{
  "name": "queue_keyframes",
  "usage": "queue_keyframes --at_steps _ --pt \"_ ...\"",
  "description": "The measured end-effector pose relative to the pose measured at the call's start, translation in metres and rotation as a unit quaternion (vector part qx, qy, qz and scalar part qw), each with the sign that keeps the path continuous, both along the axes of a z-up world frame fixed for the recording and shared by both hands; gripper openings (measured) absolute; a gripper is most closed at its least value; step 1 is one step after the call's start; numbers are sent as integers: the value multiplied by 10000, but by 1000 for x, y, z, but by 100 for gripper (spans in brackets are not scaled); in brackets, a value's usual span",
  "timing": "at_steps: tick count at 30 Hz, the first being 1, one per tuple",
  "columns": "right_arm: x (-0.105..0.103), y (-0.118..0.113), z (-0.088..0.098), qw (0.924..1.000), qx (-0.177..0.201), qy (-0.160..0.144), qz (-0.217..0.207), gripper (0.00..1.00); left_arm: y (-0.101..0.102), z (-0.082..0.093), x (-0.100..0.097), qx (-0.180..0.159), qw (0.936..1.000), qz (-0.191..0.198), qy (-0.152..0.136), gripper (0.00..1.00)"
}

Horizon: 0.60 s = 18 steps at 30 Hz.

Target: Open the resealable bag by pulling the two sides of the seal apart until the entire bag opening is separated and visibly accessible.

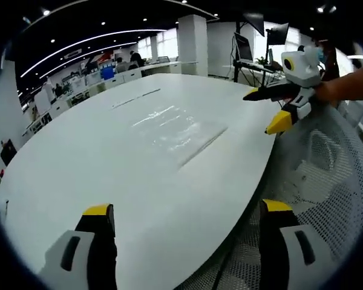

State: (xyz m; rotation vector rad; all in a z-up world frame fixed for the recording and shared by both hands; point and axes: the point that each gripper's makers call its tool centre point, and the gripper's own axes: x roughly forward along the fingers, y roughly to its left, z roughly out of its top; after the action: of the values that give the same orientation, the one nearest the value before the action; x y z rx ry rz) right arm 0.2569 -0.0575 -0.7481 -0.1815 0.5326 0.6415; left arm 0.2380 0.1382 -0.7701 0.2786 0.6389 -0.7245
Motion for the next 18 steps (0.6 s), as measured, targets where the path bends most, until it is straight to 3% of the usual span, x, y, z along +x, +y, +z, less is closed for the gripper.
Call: queue_keyframes --at_steps 7,12,18 --pt "4 -8 -2 9997 2 24 -263 100 5 1 5 -104 9997 225 28 97" --pt "3 -8 -5 9997 -61 83 -236 100 3 1 4 64 9999 90 -109 95" --pt "1 -7 -9 9997 -102 146 -183 100 5 -2 3 127 9999 97 -57 95"
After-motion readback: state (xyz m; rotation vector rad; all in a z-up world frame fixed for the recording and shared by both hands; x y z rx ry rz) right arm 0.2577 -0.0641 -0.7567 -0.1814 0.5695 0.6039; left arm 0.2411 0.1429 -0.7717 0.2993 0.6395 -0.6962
